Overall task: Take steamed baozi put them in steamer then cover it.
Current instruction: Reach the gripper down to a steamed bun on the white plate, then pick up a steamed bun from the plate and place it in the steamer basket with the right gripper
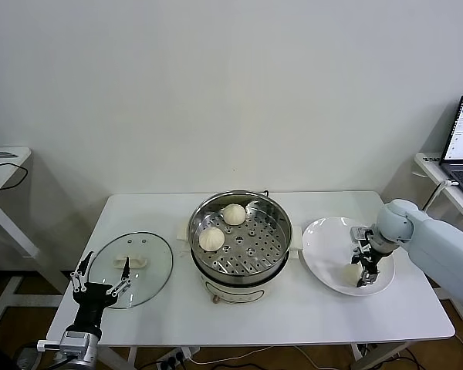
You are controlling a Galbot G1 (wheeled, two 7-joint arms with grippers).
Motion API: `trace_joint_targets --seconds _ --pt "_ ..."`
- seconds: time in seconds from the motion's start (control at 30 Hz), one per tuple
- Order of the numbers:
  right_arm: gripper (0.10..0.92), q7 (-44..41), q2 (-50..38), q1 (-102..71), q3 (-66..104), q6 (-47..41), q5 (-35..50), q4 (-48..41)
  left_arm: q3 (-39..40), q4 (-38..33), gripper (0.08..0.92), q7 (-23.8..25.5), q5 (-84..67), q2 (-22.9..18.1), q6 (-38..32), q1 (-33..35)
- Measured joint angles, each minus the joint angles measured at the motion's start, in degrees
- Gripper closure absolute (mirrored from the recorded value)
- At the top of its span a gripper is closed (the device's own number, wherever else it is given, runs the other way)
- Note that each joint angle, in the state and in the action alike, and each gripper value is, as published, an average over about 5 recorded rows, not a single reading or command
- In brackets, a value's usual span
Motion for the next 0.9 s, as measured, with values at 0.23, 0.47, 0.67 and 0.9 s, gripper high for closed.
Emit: trace_joint_targets --seconds 0.23,0.47,0.67,0.9 --pt "0.381 -0.3 -1.1 1.0 -0.4 -0.1 1.3 1.2 0.2 -0.2 0.177 -0.1 0.1 0.0 0.0 0.0" --pt "0.381 -1.0 -3.2 6.8 -3.6 0.4 5.0 3.5 0.2 -0.7 0.177 -0.1 0.2 0.2 0.2 0.1" --pt "0.381 -1.7 -3.4 18.4 -10.7 3.6 9.8 6.9 0.4 -0.8 0.177 -0.2 0.2 0.3 0.4 0.0" --pt "0.380 -2.4 -0.9 33.8 -19.9 11.8 13.7 10.6 0.4 -0.6 0.177 -0.2 0.2 0.3 0.5 -0.3"
